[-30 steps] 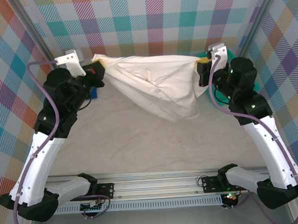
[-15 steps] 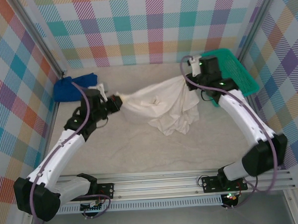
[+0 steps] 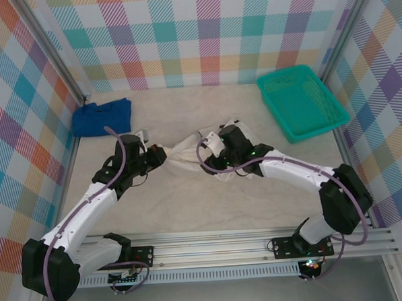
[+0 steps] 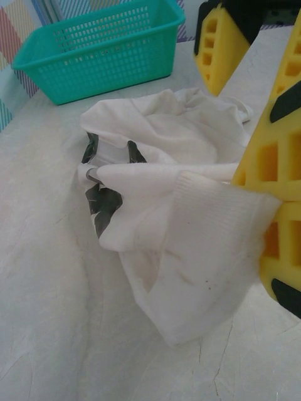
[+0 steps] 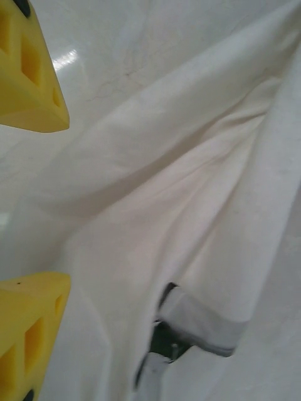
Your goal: Fold the inside-out t-shirt
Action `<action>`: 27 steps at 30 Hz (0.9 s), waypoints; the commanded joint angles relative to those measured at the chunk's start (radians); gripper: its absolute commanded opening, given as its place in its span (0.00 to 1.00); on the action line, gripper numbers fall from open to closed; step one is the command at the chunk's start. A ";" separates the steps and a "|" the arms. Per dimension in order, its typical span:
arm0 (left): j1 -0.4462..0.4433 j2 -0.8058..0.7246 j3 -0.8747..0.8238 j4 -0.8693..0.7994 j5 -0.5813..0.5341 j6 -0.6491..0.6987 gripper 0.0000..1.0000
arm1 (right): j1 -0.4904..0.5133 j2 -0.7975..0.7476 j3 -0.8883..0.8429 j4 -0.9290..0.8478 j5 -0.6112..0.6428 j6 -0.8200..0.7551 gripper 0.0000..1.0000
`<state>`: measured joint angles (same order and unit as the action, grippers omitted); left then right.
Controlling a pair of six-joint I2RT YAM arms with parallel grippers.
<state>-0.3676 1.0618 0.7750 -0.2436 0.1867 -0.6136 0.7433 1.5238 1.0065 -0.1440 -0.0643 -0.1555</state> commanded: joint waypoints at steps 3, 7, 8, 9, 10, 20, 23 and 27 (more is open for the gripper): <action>0.015 -0.026 0.012 0.014 0.010 0.012 0.00 | -0.001 0.170 0.093 0.115 0.006 -0.125 0.61; 0.015 -0.030 0.012 0.007 0.008 0.014 0.00 | -0.001 0.256 0.125 0.133 0.018 -0.157 0.61; 0.015 -0.032 0.013 0.007 0.008 0.013 0.00 | -0.001 0.274 0.127 0.146 0.025 -0.157 0.61; 0.015 -0.034 0.012 0.006 0.009 0.013 0.00 | -0.001 0.294 0.133 0.168 0.041 -0.153 0.59; 0.015 -0.035 0.011 0.005 0.008 0.014 0.00 | -0.002 0.311 0.145 0.178 0.052 -0.148 0.51; 0.014 -0.069 -0.075 -0.068 -0.092 0.091 0.00 | -0.144 0.038 0.093 -0.004 -0.474 0.136 0.00; 0.013 -0.102 -0.117 -0.065 -0.089 0.110 0.00 | -0.167 -0.082 0.048 -0.114 -0.622 0.196 0.00; 0.001 -0.146 -0.173 -0.053 -0.077 0.116 0.00 | -0.224 -0.207 -0.020 -0.107 -0.843 0.362 0.00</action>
<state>-0.3710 0.9493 0.6346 -0.2836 0.1387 -0.5297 0.5510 1.3655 1.0302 -0.2005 -0.6533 0.0486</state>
